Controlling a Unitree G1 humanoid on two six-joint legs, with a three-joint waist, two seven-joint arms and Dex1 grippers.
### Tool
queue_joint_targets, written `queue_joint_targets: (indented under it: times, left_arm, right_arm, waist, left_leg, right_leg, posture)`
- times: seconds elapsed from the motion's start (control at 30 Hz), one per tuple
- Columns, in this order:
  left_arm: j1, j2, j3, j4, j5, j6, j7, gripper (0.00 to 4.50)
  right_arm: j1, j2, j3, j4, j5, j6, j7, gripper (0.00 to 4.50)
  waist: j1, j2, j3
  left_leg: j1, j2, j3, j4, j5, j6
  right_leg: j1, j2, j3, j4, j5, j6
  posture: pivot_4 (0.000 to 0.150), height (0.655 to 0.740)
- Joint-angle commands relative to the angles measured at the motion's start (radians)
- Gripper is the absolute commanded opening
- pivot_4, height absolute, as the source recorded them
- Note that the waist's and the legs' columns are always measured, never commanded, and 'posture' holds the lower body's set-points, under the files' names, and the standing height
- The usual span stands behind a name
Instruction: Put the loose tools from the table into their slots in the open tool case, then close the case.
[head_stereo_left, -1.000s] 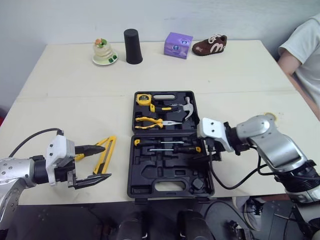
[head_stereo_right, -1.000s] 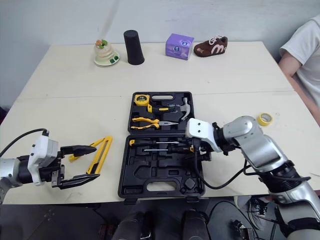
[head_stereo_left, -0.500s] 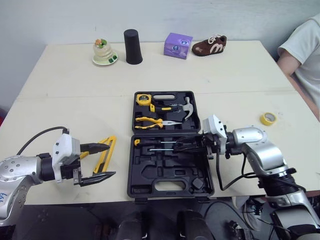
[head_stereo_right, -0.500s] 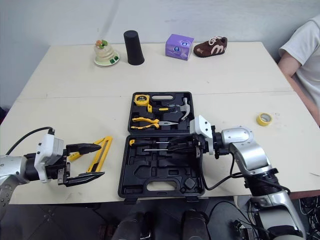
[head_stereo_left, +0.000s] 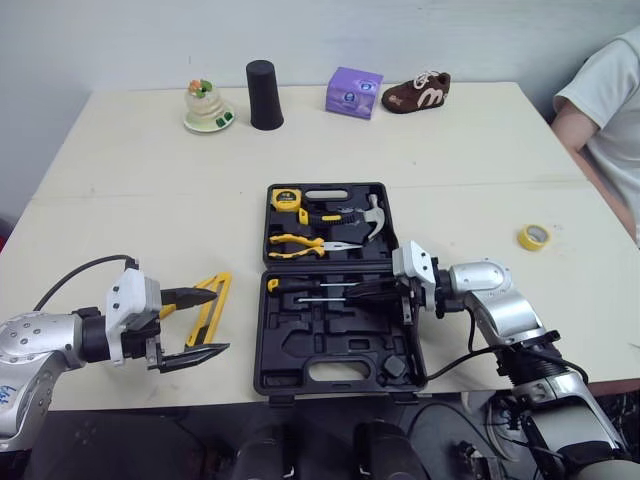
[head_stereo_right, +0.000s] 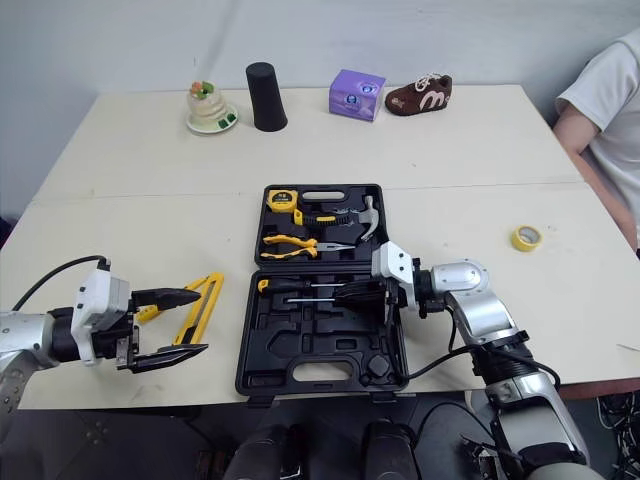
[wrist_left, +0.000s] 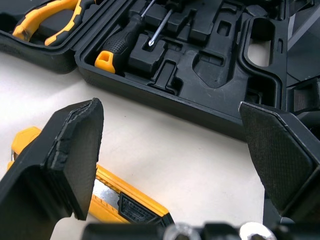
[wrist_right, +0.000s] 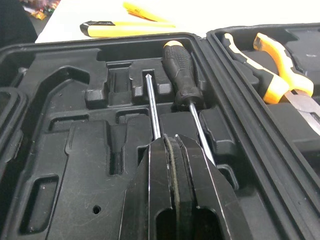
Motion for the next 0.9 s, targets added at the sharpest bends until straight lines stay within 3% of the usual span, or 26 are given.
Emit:
queue_joint_targets:
  times: [0.03,0.23,0.4,0.67,0.87,0.9]
  left_arm:
    - [0.009,0.019,0.027,-0.025,-0.003,-0.009,-0.007,4.50]
    - [0.002,0.025,0.024,-0.015,0.000,-0.009,-0.010,4.50]
    - [-0.009,0.024,0.017,-0.015,0.001,-0.009,-0.007,4.50]
    - [-0.013,0.025,0.018,-0.002,0.004,-0.014,-0.007,4.50]
    - [-0.035,0.015,0.072,0.059,0.012,-0.043,0.024,4.50]
    - [-0.037,0.015,0.087,0.079,0.021,-0.054,0.035,4.50]
  right_arm:
    - [0.020,-0.019,0.060,0.080,-0.123,-0.022,-0.039,0.08]
    - [0.042,-0.057,0.138,0.093,-0.221,-0.093,-0.036,0.08]
    - [0.073,-0.047,0.134,0.101,-0.227,-0.105,-0.071,0.08]
    - [0.068,0.033,-0.048,-0.023,0.065,-0.045,-0.013,0.08]
    - [0.070,-0.085,-0.215,-0.129,0.195,0.071,-0.019,0.08]
    - [0.086,-0.110,-0.249,-0.130,0.204,0.082,-0.032,0.35]
  waist:
    - [0.000,-0.001,0.000]
    - [0.003,-0.007,-0.007]
    - [0.005,-0.011,-0.013]
    - [0.001,-0.012,-0.015]
    - [0.002,0.000,-0.004]
    - [0.002,0.000,-0.004]
  left_leg:
    - [0.000,0.000,0.000,0.000,0.000,0.000]
    - [0.014,0.000,-0.001,-0.004,-0.002,-0.002]
    - [0.016,0.000,-0.007,-0.006,-0.007,-0.009]
    - [0.013,0.001,-0.012,-0.007,-0.004,-0.006]
    - [0.009,-0.001,-0.010,-0.007,-0.003,-0.003]
    - [0.009,0.000,-0.011,-0.007,-0.003,-0.003]
  right_leg:
    - [0.000,0.000,0.000,0.000,0.000,0.000]
    - [0.013,-0.005,0.000,-0.007,-0.001,-0.001]
    - [0.019,-0.005,0.001,-0.013,-0.001,-0.001]
    - [0.021,-0.004,-0.001,-0.014,-0.001,-0.003]
    - [0.016,-0.004,-0.001,-0.013,-0.001,-0.002]
    - [0.016,-0.004,-0.001,-0.013,-0.001,-0.002]
  posture:
    - [0.150,0.7400]
    - [0.150,0.7400]
    - [0.150,0.7400]
    - [0.150,0.7400]
    - [0.150,0.7400]
    - [0.150,0.7400]
